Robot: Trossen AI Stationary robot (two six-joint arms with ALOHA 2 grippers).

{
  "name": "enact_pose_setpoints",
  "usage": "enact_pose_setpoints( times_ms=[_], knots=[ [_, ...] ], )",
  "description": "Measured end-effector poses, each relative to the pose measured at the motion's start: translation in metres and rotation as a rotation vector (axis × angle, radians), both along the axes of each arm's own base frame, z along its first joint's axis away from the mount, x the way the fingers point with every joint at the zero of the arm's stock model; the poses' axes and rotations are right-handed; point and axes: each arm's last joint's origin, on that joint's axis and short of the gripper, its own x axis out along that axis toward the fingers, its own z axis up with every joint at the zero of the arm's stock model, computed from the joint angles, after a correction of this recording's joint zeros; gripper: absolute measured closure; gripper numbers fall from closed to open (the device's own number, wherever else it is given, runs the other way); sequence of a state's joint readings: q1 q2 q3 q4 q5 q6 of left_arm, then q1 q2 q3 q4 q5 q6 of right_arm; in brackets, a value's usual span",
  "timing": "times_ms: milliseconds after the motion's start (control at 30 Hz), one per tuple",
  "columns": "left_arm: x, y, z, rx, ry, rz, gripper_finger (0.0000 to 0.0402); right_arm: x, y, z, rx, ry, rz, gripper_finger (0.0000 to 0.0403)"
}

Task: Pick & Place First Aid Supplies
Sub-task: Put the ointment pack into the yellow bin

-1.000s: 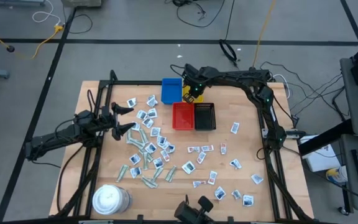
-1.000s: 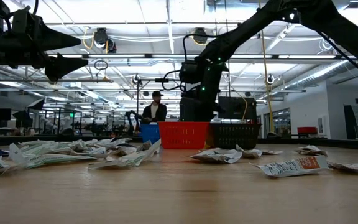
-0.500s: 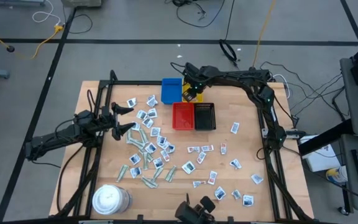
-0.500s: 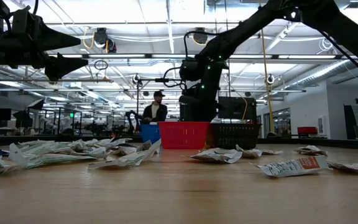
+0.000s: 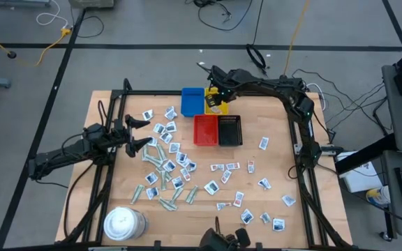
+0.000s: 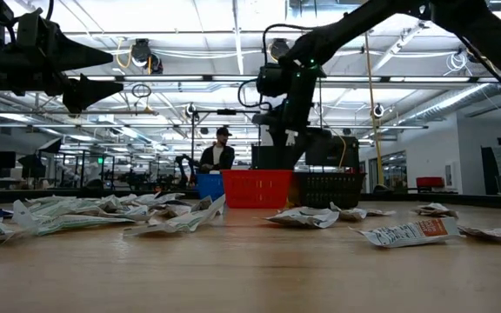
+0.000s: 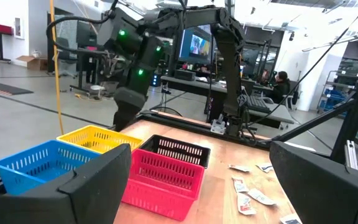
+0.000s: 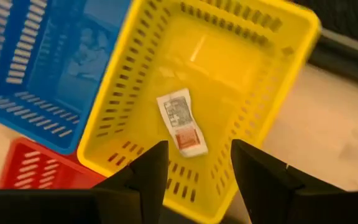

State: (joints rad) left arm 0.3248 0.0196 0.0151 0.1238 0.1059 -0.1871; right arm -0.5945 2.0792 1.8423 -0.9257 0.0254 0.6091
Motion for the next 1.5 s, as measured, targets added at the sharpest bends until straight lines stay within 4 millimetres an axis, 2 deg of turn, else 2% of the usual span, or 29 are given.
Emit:
enact_pose_setpoints(
  times_ms=[167,333,600,933,1267,1500],
  knots=[
    [0.000,0.000,0.000,0.000,0.000,0.000,0.0011,-0.009,0.006,0.009,0.075,0.003,-0.194,0.0232],
    [0.000,0.000,0.000,0.000,0.000,0.000,0.0011,-0.020,0.007,0.006,0.151,0.073,-0.357,0.0232],
    [0.000,0.000,0.000,0.000,0.000,0.001,0.0011,-0.028,0.013,0.005,0.178,0.095,-0.401,0.0232],
    [-0.001,0.002,0.000,-0.009,-0.003,0.077,0.0011,-0.071,0.056,0.011,0.210,0.104,-0.512,0.0232],
    [-0.001,0.003,0.000,-0.010,-0.003,0.090,0.0011,-0.115,0.102,0.000,0.249,0.148,-0.621,0.0232],
    [-0.001,0.003,0.000,-0.010,-0.004,0.089,0.0011,-0.138,0.123,-0.009,0.314,0.168,-0.659,0.0232]
  ],
)
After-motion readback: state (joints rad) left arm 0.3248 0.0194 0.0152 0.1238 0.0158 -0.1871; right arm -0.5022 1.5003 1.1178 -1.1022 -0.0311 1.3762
